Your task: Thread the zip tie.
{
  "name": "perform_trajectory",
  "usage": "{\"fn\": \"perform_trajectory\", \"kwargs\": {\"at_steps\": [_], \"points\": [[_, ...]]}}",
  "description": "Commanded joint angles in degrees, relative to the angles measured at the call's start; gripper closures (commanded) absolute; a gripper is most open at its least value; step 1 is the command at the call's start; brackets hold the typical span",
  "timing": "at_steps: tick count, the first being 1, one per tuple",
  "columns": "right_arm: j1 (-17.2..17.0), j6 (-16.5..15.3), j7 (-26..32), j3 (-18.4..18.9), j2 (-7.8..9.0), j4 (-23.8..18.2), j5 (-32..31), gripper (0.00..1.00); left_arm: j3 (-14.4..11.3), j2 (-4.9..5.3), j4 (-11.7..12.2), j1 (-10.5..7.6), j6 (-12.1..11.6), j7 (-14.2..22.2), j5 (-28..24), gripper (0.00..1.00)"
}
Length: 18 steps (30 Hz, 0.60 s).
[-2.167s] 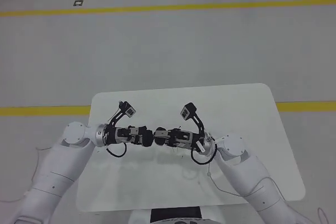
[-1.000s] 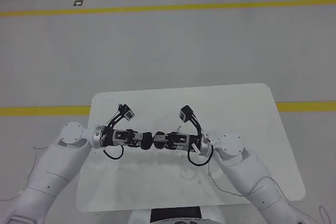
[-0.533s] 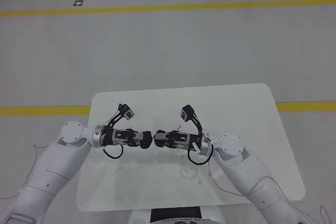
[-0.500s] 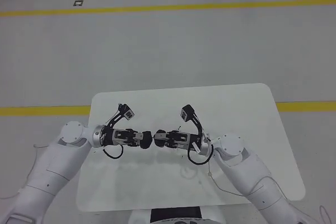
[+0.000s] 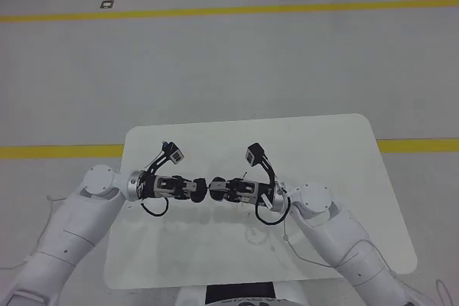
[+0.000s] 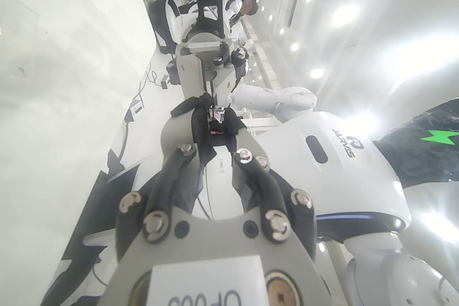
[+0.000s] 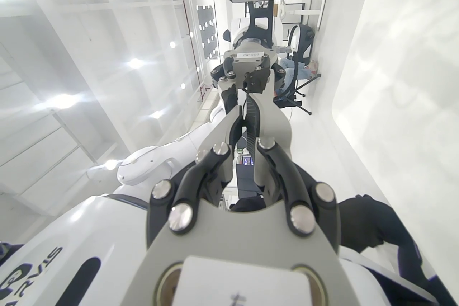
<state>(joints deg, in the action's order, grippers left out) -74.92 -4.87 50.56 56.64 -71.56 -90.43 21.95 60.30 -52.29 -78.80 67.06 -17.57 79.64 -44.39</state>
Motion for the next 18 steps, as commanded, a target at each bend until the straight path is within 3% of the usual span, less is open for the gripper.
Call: {"fn": "perform_trajectory", "kwargs": {"at_steps": [1,18], "points": [[0.11,-0.06,-0.02,-0.14,0.00,0.13,0.03,1.00,-0.13,0.01,0.07,-0.07,-0.06,0.00,-0.09,0.91],[0.18,-0.71,0.44,-0.48,0.30,0.30,0.35,1.00,-0.80,0.11,0.39,-0.51,-0.28,0.00,-0.41,0.93]]}}
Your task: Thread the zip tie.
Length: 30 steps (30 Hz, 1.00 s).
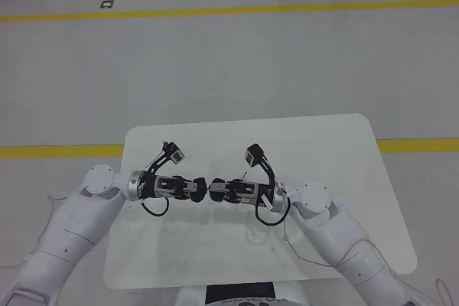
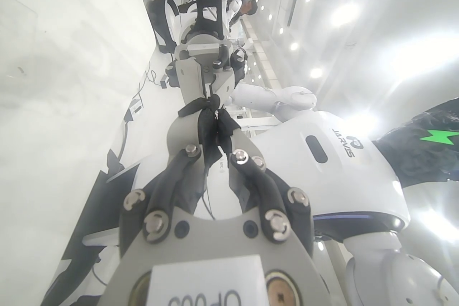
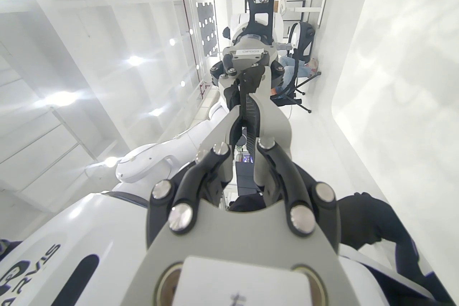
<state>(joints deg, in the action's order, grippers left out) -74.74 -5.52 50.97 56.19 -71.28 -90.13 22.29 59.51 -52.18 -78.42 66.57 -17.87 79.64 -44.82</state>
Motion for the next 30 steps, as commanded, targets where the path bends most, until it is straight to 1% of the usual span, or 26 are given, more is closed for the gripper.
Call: {"fn": "perform_trajectory", "kwargs": {"at_steps": [1,9,11,12,13,14,19,21,22,30], "points": [[0.00,-0.09,0.08,-0.05,0.03,0.00,0.02,1.00,-0.03,0.01,0.00,-0.02,0.02,0.00,0.01,0.93],[0.04,-0.34,0.20,-0.27,0.15,0.00,0.16,1.00,-0.18,0.02,-0.06,-0.07,0.16,0.00,0.05,0.91],[0.05,-0.37,0.25,-0.33,0.17,0.01,0.25,1.00,-0.21,0.01,-0.05,-0.07,0.16,0.00,0.01,0.93],[0.06,-0.38,0.25,-0.38,0.18,0.02,0.30,1.00,-0.24,0.01,-0.04,-0.08,0.16,0.00,0.03,0.95],[0.07,-0.36,0.23,-0.42,0.19,0.04,0.33,1.00,-0.25,0.02,-0.01,-0.08,0.17,0.00,0.04,0.99],[0.09,-0.34,0.20,-0.45,0.20,0.04,0.38,1.00,-0.26,0.02,0.03,-0.07,0.15,0.00,0.02,1.00],[0.11,-0.20,-0.41,-0.56,0.23,0.23,0.50,1.00,-0.34,0.08,0.06,-0.06,0.05,0.00,0.32,1.00],[0.12,-0.09,-0.70,-0.52,0.25,0.27,0.53,0.54,-0.36,0.12,0.02,-0.04,0.02,0.00,0.27,1.00],[0.10,-0.04,-0.85,-0.47,0.26,0.26,0.60,0.00,-0.37,0.14,0.02,-0.03,-0.01,0.00,0.26,1.00],[-0.71,-0.78,-0.97,0.65,0.60,-0.13,1.42,0.00,0.23,0.42,-0.03,0.32,-0.46,0.00,-0.13,1.00]]}}
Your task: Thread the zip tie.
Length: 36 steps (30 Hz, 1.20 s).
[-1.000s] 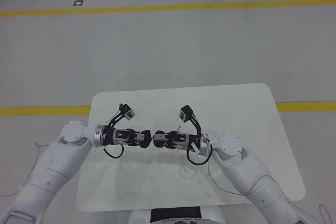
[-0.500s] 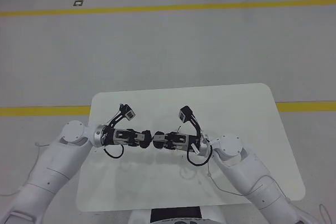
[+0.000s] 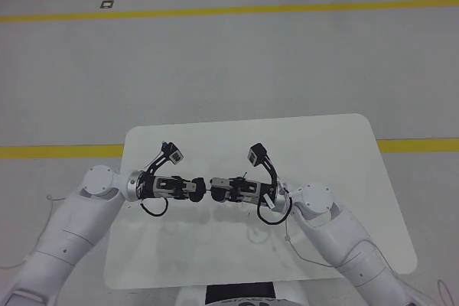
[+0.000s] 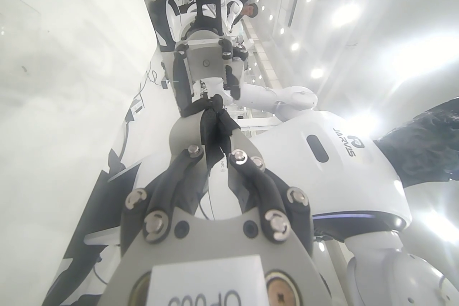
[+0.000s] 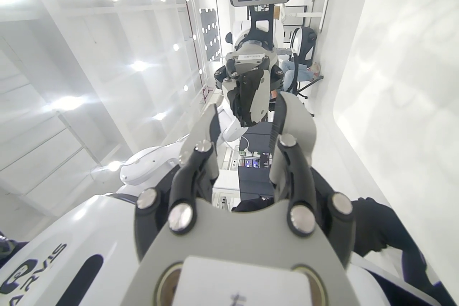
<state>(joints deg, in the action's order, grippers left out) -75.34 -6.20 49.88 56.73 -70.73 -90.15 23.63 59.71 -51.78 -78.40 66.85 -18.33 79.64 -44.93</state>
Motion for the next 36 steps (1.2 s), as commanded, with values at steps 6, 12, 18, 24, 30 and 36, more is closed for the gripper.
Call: {"fn": "perform_trajectory", "kwargs": {"at_steps": [6,12,18,24,30,36], "points": [[-0.45,-1.05,1.20,0.38,0.22,-0.33,0.79,0.78,0.20,0.10,-0.10,0.16,-0.01,0.00,-0.12,1.00],[-0.36,-1.49,1.91,0.22,0.30,-0.21,1.16,1.00,0.42,0.14,-0.01,0.23,-0.06,0.00,-0.17,1.00],[-0.22,-1.62,2.24,0.00,0.36,-0.11,1.38,1.00,0.45,0.16,-0.05,0.24,0.09,0.00,-0.12,1.00],[0.00,-1.50,2.36,-0.48,0.35,0.04,1.47,1.00,-0.01,0.10,-0.01,0.23,0.15,0.00,-0.13,1.00],[0.33,-1.27,2.33,-0.96,0.34,0.35,1.36,1.00,-0.32,0.03,0.08,-0.01,0.03,0.00,-0.36,1.00],[0.37,-1.18,2.02,-0.92,0.42,0.65,1.37,1.00,-0.29,0.03,0.18,-0.11,-0.01,0.00,-0.47,1.00]]}}
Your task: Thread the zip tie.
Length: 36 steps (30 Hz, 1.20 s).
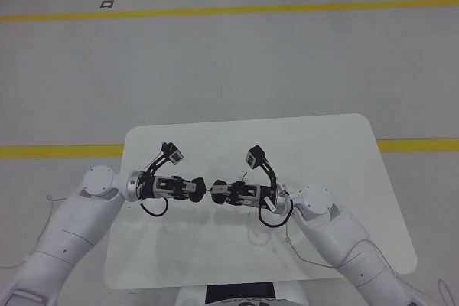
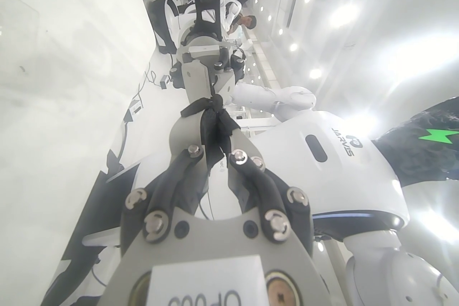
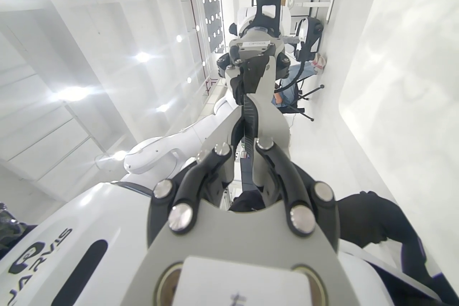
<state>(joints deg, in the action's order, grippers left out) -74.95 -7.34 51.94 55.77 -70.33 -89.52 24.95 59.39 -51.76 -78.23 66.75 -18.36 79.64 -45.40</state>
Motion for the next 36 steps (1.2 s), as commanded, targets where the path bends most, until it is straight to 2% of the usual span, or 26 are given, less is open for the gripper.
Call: {"fn": "perform_trajectory", "kwargs": {"at_steps": [1,3,11,18,36], "points": [[-0.05,-0.08,-0.10,0.13,0.04,0.02,0.11,0.98,0.06,0.02,0.02,-0.01,0.04,0.00,0.00,1.00],[-0.13,-0.20,-0.18,0.28,0.09,-0.05,0.23,0.95,0.11,0.04,0.01,-0.01,0.08,0.00,0.00,1.00],[0.12,0.06,-0.08,0.11,0.15,0.30,0.27,0.95,0.10,0.11,-0.12,0.02,0.10,0.00,-0.20,1.00],[0.66,0.01,-0.32,-0.51,0.05,0.54,0.27,0.91,-0.02,0.20,-0.35,-0.07,0.25,0.00,-0.14,1.00],[0.88,-0.42,-0.61,-0.51,0.13,0.97,0.74,0.92,-0.33,0.27,-0.24,-0.31,0.46,0.00,-0.30,1.00]]}}
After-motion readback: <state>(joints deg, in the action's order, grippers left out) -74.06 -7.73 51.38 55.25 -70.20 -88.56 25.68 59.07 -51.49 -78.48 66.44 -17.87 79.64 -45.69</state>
